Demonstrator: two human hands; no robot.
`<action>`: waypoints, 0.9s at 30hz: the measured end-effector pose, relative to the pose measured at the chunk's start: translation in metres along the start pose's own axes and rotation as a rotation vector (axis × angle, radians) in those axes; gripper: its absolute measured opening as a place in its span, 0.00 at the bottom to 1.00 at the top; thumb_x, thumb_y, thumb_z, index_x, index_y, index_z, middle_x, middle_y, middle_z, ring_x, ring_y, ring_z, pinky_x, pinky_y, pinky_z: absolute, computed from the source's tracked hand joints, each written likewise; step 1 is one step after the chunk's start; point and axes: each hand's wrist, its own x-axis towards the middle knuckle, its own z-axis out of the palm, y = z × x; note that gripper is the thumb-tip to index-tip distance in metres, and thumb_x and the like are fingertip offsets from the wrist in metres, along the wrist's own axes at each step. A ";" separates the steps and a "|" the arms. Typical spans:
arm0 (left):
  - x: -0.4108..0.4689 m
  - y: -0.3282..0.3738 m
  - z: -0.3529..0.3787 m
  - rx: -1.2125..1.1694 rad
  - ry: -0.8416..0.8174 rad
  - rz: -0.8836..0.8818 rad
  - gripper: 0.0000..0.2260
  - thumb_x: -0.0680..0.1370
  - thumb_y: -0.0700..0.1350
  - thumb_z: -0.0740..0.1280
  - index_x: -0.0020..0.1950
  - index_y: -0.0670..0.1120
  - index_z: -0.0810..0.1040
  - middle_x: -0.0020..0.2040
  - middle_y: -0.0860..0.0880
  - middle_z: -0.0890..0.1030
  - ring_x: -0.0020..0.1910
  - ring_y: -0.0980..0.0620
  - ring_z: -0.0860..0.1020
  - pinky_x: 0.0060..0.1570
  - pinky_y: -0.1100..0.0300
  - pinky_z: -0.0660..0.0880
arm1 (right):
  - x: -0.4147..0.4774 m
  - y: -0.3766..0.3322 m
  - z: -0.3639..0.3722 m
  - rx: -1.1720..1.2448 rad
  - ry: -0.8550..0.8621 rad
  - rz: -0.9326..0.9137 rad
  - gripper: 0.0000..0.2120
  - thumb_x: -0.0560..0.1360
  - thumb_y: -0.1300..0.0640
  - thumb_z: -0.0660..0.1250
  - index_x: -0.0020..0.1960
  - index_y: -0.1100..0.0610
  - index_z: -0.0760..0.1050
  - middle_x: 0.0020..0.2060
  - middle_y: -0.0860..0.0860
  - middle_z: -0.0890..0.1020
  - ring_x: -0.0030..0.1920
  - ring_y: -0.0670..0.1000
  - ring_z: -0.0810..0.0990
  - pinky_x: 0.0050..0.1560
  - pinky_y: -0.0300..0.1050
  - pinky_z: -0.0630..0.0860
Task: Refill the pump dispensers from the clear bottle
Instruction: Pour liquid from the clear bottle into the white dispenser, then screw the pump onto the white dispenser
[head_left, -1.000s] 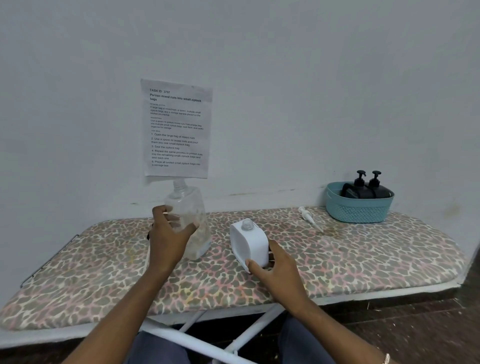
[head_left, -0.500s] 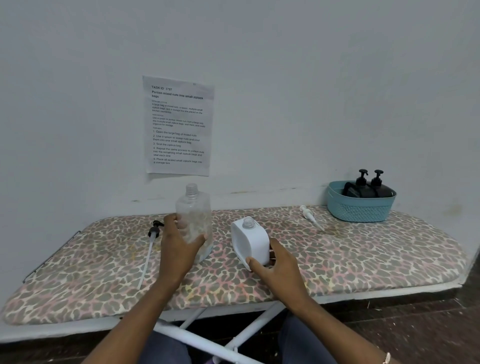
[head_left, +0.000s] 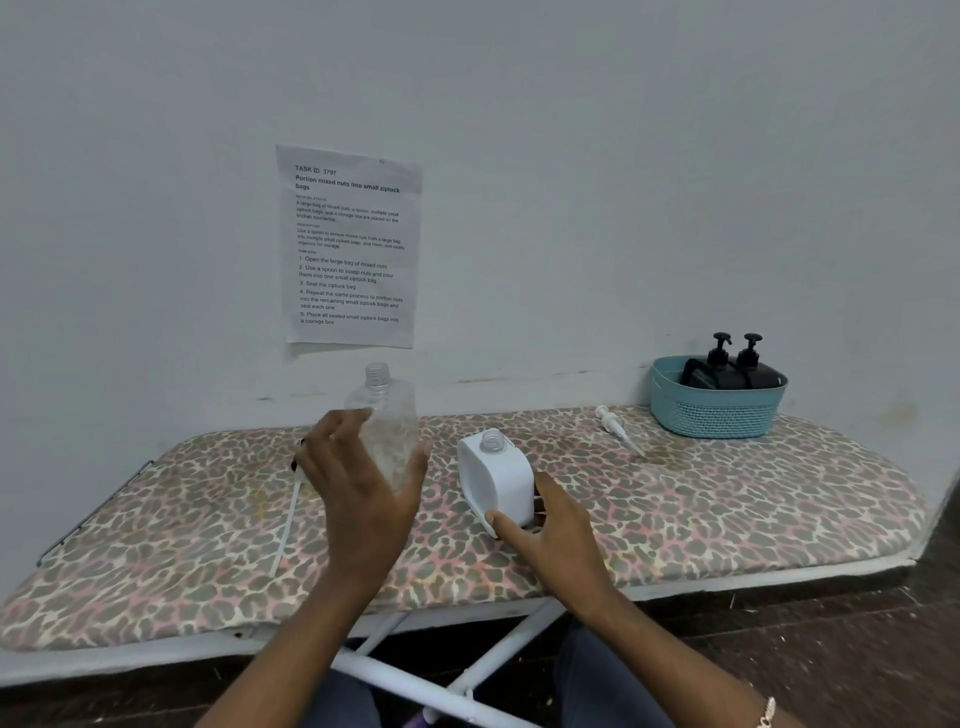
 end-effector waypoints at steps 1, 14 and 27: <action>-0.001 0.005 0.000 0.006 -0.006 0.072 0.31 0.72 0.47 0.81 0.67 0.42 0.69 0.65 0.38 0.68 0.64 0.39 0.68 0.68 0.43 0.66 | 0.000 0.000 0.001 -0.001 0.007 0.000 0.25 0.75 0.42 0.75 0.69 0.42 0.73 0.54 0.34 0.79 0.54 0.34 0.79 0.44 0.37 0.82; -0.034 0.047 0.032 -0.342 -0.524 -0.233 0.29 0.76 0.57 0.76 0.72 0.49 0.70 0.63 0.53 0.74 0.61 0.54 0.77 0.57 0.58 0.76 | 0.000 0.003 0.003 -0.017 0.026 -0.015 0.10 0.77 0.52 0.74 0.54 0.48 0.75 0.45 0.44 0.78 0.44 0.41 0.79 0.40 0.33 0.74; -0.042 0.041 0.047 -0.358 -0.572 -0.378 0.39 0.72 0.52 0.80 0.77 0.52 0.63 0.61 0.51 0.77 0.54 0.51 0.79 0.45 0.57 0.79 | 0.012 0.016 -0.006 -0.086 -0.201 -0.012 0.25 0.75 0.67 0.68 0.69 0.50 0.75 0.57 0.46 0.80 0.55 0.41 0.81 0.57 0.39 0.80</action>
